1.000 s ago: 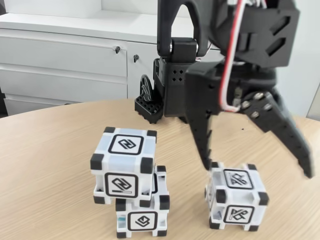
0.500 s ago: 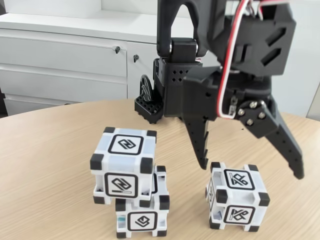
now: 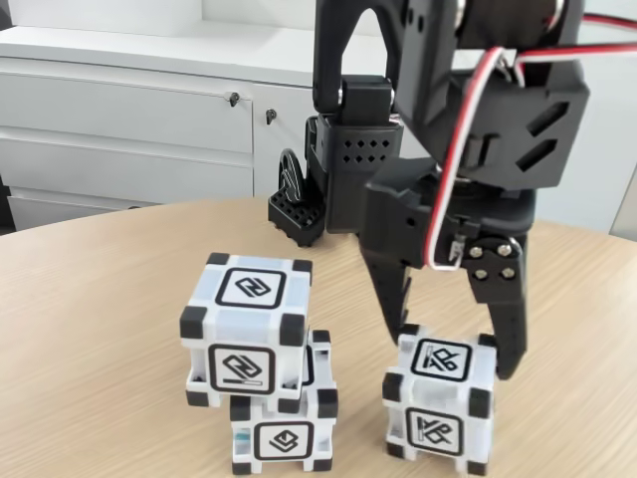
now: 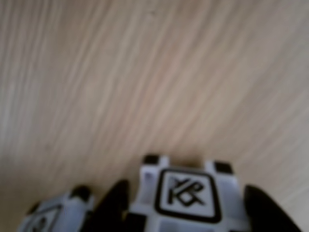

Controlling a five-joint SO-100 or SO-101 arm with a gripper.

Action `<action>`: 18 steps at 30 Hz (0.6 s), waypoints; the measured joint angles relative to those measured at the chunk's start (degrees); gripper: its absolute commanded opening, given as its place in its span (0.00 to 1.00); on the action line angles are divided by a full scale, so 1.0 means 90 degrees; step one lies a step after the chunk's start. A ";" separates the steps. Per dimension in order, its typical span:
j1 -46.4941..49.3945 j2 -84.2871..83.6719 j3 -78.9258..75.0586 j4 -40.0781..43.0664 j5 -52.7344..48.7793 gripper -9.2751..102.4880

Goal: Stack cubes from left to right.

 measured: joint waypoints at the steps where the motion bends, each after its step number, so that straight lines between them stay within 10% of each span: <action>1: 0.0000 0.0000 0.0000 0.0000 0.0029 0.08; 18: 0.0010 0.0801 0.0010 0.0010 0.0732 0.08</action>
